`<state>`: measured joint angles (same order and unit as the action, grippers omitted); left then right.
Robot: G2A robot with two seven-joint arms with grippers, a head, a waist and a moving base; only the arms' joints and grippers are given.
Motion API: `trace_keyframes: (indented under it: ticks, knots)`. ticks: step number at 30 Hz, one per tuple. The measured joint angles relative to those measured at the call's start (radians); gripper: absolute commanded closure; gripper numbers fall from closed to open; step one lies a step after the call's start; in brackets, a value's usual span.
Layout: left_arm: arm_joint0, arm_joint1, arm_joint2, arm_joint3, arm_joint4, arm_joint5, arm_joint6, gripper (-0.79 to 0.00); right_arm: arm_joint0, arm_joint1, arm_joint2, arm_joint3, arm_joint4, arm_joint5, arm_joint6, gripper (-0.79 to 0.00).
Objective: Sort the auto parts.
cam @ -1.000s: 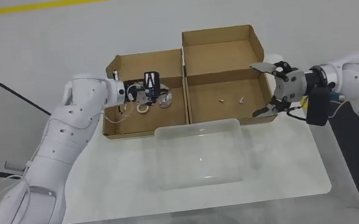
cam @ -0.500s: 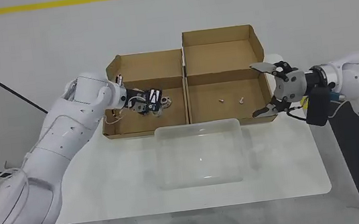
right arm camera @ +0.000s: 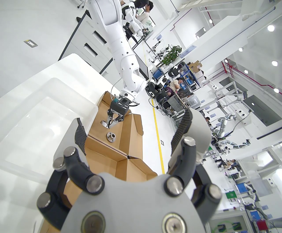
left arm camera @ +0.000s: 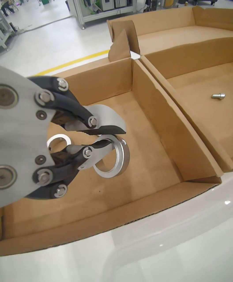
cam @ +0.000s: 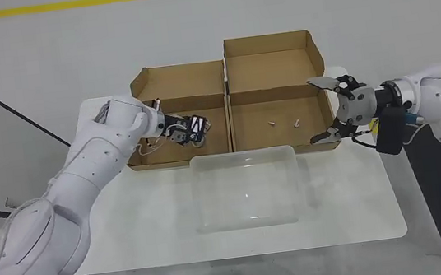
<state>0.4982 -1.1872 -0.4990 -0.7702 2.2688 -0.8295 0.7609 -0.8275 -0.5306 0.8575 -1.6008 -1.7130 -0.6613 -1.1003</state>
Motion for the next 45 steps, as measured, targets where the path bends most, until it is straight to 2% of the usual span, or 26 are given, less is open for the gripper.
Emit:
trace_keyframes:
  ticks: [9, 20, 23, 25, 30, 33, 34, 37, 45]
  knots:
    - [-0.046, -0.056, 0.063, 0.117, 0.019, 0.049, -0.007, 0.0, 0.0, 0.0, 0.0, 0.0, 0.0, 0.0, 0.0, -0.785]
    - [-0.082, -0.101, 0.122, 0.22, 0.053, 0.068, 0.05, 0.0, 0.0, 0.0, 0.0, 0.0, 0.0, 0.0, 0.0, -0.785]
    - [-0.085, -0.111, 0.132, 0.236, 0.053, 0.071, 0.064, -0.16, 0.0, 0.0, 0.0, 0.0, 0.0, 0.0, 0.0, -0.785]
    - [-0.085, -0.117, 0.137, 0.247, 0.052, 0.073, 0.071, -0.215, 0.0, 0.0, 0.0, 0.0, 0.0, 0.0, 0.0, -0.785]
    - [-0.09, -0.128, 0.146, 0.273, 0.046, 0.08, 0.083, -0.434, 0.0, 0.0, 0.0, 0.0, 0.0, 0.0, 0.0, -0.785]
    - [-0.095, -0.133, 0.147, 0.288, 0.039, 0.086, 0.089, -0.653, 0.0, 0.0, 0.0, 0.0, 0.0, 0.0, 0.0, -0.785]
    - [-0.097, -0.133, 0.147, 0.293, 0.035, 0.086, 0.092, -0.699, 0.0, 0.0, 0.0, 0.0, 0.0, 0.0, 0.0, -0.785]
    - [-0.106, -0.135, 0.14, 0.306, 0.016, 0.087, 0.1, -0.779, 0.0, 0.0, 0.0, 0.0, 0.0, 0.0, 0.0, -0.785]
    - [-0.137, -0.124, 0.097, 0.311, -0.06, 0.079, 0.147, -0.785, 0.0, 0.0, 0.0, 0.0, 0.0, 0.0, 0.0, -0.785]
